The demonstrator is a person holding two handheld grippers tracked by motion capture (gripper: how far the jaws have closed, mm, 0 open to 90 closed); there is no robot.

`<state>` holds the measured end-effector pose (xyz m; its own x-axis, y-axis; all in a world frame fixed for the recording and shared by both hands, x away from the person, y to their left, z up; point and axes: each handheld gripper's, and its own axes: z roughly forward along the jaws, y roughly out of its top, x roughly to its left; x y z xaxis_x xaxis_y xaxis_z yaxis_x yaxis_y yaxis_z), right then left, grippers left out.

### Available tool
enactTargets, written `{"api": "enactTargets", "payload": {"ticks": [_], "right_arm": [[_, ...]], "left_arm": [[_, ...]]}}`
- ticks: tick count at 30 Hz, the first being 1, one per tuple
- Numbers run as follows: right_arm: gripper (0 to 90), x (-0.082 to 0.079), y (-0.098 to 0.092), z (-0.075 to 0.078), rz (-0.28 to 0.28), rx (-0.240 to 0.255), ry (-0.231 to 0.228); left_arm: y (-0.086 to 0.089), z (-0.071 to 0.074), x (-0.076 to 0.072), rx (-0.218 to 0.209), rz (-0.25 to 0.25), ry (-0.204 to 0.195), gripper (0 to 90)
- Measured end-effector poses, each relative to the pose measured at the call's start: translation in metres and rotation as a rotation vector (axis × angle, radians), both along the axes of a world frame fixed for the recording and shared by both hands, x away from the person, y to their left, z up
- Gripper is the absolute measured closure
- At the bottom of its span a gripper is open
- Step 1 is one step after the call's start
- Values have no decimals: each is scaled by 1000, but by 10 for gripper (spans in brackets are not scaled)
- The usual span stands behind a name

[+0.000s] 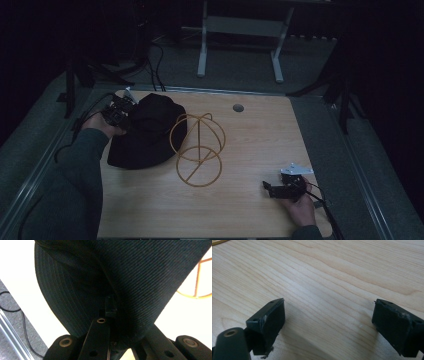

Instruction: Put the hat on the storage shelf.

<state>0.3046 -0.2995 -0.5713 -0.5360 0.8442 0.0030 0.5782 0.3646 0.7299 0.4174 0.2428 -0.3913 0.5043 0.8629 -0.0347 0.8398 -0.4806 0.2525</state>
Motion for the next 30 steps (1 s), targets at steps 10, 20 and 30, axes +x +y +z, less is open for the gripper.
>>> {"api": "enactTargets", "payload": {"ticks": [10,20,30], "right_arm": [[111,0,0,0,0,0,0],[111,0,0,0,0,0,0],[111,0,0,0,0,0,0]], "left_arm": [[2,13,-8,-37,-46,-7,882],[3,26,-15,-56,-69,-37,881],[7,34,-18,-53,-80,-57,881]]}}
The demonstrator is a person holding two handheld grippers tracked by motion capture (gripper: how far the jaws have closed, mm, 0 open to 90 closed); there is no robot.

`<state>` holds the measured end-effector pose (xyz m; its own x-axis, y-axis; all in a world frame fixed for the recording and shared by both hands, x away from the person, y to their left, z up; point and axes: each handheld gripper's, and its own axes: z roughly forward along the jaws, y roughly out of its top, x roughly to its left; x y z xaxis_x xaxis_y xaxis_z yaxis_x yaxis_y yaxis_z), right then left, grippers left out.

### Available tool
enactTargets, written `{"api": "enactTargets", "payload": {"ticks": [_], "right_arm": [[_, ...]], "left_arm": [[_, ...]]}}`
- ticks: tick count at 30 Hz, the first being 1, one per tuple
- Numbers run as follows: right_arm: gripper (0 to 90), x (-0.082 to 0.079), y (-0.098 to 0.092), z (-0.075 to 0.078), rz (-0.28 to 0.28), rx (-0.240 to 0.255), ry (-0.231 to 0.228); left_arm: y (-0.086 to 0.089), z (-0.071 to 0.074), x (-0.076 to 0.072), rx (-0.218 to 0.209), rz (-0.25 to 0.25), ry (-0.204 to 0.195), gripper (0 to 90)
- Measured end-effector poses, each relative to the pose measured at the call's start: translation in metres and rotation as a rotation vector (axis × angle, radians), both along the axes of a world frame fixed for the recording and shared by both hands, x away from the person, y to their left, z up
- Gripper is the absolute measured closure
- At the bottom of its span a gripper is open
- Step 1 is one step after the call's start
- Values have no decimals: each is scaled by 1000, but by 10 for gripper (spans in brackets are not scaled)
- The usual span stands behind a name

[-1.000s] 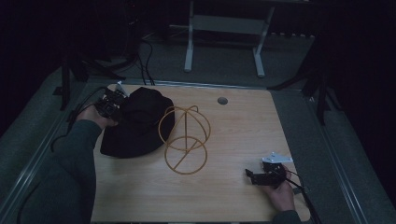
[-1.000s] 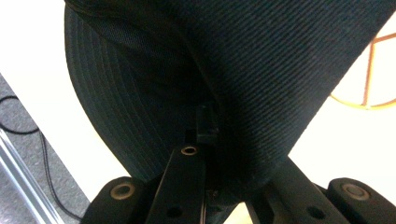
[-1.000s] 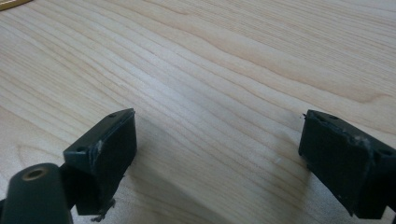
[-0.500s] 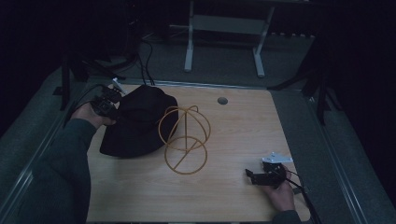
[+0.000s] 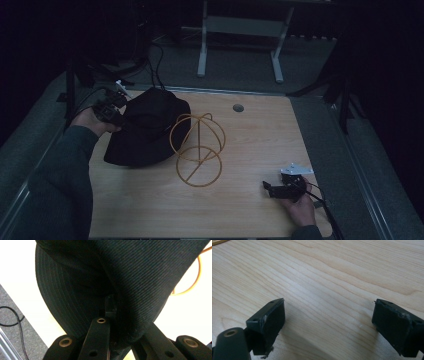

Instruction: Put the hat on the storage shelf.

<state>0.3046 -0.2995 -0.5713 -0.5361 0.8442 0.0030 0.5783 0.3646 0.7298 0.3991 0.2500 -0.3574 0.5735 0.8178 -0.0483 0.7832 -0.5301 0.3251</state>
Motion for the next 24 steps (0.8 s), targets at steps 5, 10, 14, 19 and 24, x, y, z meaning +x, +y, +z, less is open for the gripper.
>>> {"api": "enactTargets", "payload": {"ticks": [5,10,14,19,24], "right_arm": [[111,0,0,0,1,1,0],[111,0,0,0,1,2,0],[111,0,0,0,1,1,0],[111,0,0,0,2,1,1],[111,0,0,0,2,1,1]], "left_arm": [[5,3,-2,-5,-3,-5,880],[6,5,-5,6,-10,-7,880],[8,7,-7,10,-19,-10,880],[12,13,-12,-6,-50,-32,880],[15,18,-18,-18,-72,-47,880]]}}
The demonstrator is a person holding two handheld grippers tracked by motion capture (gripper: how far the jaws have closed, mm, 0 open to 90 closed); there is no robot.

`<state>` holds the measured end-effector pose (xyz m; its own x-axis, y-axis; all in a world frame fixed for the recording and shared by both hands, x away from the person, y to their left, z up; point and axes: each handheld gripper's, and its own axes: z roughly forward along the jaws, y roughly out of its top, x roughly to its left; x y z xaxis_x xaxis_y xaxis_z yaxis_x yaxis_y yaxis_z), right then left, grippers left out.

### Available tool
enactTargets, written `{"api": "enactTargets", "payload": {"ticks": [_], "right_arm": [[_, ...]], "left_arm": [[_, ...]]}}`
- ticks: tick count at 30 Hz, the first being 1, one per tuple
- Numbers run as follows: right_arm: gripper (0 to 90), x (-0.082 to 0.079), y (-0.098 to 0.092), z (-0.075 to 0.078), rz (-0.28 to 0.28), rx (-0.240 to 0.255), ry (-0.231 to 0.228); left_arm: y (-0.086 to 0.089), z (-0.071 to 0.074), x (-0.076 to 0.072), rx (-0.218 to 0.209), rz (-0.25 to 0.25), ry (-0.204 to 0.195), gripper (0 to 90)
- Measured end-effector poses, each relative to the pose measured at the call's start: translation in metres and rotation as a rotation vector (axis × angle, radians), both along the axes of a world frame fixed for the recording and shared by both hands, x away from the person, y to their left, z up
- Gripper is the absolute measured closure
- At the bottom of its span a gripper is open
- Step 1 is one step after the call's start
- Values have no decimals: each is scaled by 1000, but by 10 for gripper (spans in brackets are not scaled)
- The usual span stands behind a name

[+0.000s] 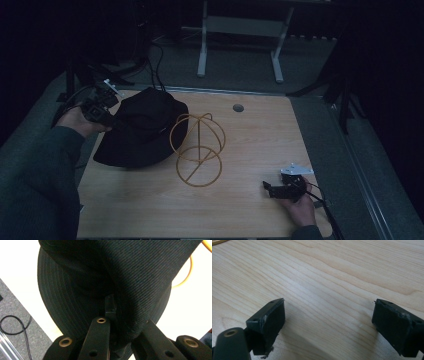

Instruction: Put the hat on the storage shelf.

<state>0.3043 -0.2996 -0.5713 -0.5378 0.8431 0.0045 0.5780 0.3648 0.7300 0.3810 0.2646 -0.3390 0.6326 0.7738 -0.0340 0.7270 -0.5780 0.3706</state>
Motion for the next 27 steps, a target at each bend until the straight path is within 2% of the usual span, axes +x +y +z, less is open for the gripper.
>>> {"api": "enactTargets", "payload": {"ticks": [21,27], "right_arm": [[112,0,0,0,1,0,0],[112,0,0,0,1,0,0]], "left_arm": [[21,19,-18,-36,0,-47,880],[22,22,-20,-35,-11,-55,879]]}}
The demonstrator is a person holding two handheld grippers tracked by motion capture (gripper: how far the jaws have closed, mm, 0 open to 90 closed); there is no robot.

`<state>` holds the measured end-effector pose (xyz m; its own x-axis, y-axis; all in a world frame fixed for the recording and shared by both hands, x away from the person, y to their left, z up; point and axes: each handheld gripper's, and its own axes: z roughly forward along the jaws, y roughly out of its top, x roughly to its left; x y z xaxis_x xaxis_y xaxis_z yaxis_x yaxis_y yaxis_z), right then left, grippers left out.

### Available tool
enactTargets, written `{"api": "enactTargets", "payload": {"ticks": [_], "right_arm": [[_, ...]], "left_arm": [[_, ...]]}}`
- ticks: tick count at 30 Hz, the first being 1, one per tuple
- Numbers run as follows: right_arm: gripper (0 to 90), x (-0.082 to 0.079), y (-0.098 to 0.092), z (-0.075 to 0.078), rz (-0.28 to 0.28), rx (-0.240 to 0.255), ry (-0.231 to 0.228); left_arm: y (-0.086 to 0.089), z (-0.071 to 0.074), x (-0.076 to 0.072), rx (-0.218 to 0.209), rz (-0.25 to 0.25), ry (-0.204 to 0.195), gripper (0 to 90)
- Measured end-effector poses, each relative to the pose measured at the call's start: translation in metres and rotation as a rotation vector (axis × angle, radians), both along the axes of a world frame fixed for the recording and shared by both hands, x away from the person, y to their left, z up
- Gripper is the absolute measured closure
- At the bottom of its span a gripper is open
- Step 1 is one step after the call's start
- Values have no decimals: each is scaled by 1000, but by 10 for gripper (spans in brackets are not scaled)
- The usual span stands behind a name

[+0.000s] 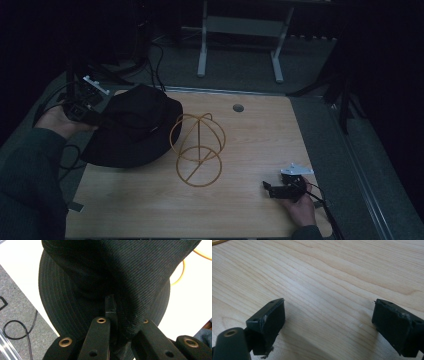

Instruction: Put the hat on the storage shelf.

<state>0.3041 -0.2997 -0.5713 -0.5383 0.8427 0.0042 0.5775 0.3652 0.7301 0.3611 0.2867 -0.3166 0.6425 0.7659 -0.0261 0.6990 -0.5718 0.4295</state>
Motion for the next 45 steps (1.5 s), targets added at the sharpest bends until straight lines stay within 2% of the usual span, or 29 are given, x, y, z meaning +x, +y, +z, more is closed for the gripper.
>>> {"api": "enactTargets", "payload": {"ticks": [10,20,34,45], "right_arm": [[112,0,0,0,0,-1,0],[112,0,0,0,1,-2,0],[112,0,0,0,1,-2,0],[114,-1,0,0,1,-2,-1]], "left_arm": [[4,8,-3,-30,-1,-20,879],[7,21,-5,-51,5,-48,879],[15,36,-7,-117,13,-71,879],[19,46,-9,-125,8,-86,879]]}}
